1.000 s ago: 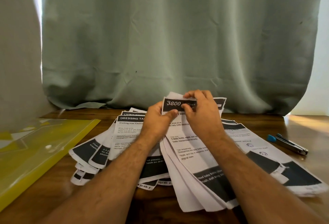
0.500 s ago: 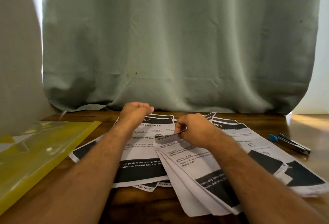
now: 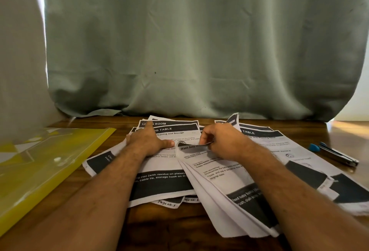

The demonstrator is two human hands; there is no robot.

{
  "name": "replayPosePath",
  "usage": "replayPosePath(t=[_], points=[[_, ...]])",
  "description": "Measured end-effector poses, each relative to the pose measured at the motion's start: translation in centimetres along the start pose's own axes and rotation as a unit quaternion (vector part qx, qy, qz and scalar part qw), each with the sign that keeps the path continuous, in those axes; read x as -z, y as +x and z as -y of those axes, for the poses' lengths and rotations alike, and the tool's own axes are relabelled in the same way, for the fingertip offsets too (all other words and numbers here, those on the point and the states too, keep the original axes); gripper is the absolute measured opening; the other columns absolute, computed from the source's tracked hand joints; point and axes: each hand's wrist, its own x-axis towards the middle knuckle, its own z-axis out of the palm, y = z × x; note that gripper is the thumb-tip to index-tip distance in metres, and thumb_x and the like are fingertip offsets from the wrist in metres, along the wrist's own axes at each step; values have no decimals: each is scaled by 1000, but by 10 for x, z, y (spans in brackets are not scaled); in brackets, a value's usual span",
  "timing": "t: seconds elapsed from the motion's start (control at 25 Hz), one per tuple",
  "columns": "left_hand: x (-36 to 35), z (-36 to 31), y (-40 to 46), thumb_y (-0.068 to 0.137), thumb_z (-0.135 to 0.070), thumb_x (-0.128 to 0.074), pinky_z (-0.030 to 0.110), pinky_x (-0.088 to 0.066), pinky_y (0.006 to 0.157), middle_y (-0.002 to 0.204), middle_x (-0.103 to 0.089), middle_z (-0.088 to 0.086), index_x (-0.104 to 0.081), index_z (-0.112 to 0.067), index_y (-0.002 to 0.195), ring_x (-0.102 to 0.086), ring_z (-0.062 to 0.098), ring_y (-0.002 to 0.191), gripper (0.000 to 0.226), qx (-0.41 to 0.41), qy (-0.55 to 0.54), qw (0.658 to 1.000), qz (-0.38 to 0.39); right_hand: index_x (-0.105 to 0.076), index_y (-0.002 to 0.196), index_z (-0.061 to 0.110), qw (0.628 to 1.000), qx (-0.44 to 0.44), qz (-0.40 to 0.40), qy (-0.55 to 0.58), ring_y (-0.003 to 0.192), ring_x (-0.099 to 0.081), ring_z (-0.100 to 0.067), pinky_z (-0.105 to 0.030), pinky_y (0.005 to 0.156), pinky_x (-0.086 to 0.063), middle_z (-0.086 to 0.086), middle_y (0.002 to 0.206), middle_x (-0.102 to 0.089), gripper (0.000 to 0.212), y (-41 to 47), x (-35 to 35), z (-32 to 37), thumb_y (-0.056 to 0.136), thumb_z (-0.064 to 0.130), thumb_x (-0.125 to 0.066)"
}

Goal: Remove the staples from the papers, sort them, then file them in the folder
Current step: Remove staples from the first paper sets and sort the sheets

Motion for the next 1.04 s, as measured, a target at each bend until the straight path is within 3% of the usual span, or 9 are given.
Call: replayPosePath(t=[0.28,0.4,0.52,0.68,0.76,0.84,0.92,1.0,1.04], points=[[3,2,-4,68,-76,-71,54,-13,122,145,-54,2,-35,-25,148,-44,29,139,102,16,12,1000,17,-65,90,30,1000,3,4,11,101,-59,-11,-30,92,-52,9,105,-64,29,-4,2,3,82,4,-74],[15,-3,-7,71,-52,-84,50,-33,115,133,-63,1,-43,-24,141,-56,27,126,86,-7,-33,998,-56,-66,94,29,1000,7,-23,16,100,-59,-10,-26,88,-51,9,104,-64,25,-3,1,4,87,5,-68],[31,-8,-11,76,-34,-84,44,-51,100,124,-67,0,-52,-23,139,-64,22,114,72,-27,-189,978,-89,-65,106,31,996,9,-70,46,97,-61,-6,-23,84,-52,11,106,-65,27,-2,0,3,93,9,-62],[43,-13,-20,77,-5,-82,44,-52,99,152,-48,2,-20,-20,159,-63,24,118,104,-22,-333,942,-21,-43,133,40,990,30,-105,89,95,-66,-9,-27,85,-56,12,105,-66,56,-2,-3,4,92,7,-62],[48,-13,-29,79,2,-77,41,-57,89,135,-64,5,-45,-20,149,-70,20,100,80,-62,-350,935,9,-29,141,45,990,32,-98,101,93,-66,-9,-27,85,-57,11,102,-66,70,-3,-6,7,91,7,-62],[53,-15,-35,81,-2,-75,47,-57,88,104,-77,10,-74,-17,109,-73,23,85,32,-112,-342,931,62,-26,142,47,989,38,-99,107,95,-66,-10,-29,86,-56,8,107,-67,75,-2,-9,8,90,8,-63],[53,-16,-42,83,-17,-74,46,-54,91,93,-77,16,-78,-10,91,-72,31,85,11,-141,-391,898,146,-41,136,42,991,43,-94,85,100,-65,-10,-28,87,-55,8,114,-67,61,1,-10,7,90,10,-64],[52,-18,-42,87,-48,-64,40,-49,92,92,-77,16,-78,-6,90,-71,29,89,44,-111,-443,871,182,-59,121,38,995,31,-78,54,103,-63,-10,-27,88,-54,10,115,-66,42,4,-11,5,89,12,-68],[51,-18,-39,91,-57,-56,39,-48,94,92,-78,11,-79,-9,93,-72,24,94,54,-91,-429,886,152,-63,114,39,996,22,-70,52,104,-62,-9,-26,89,-54,11,116,-65,38,5,-11,3,88,12,-70]])
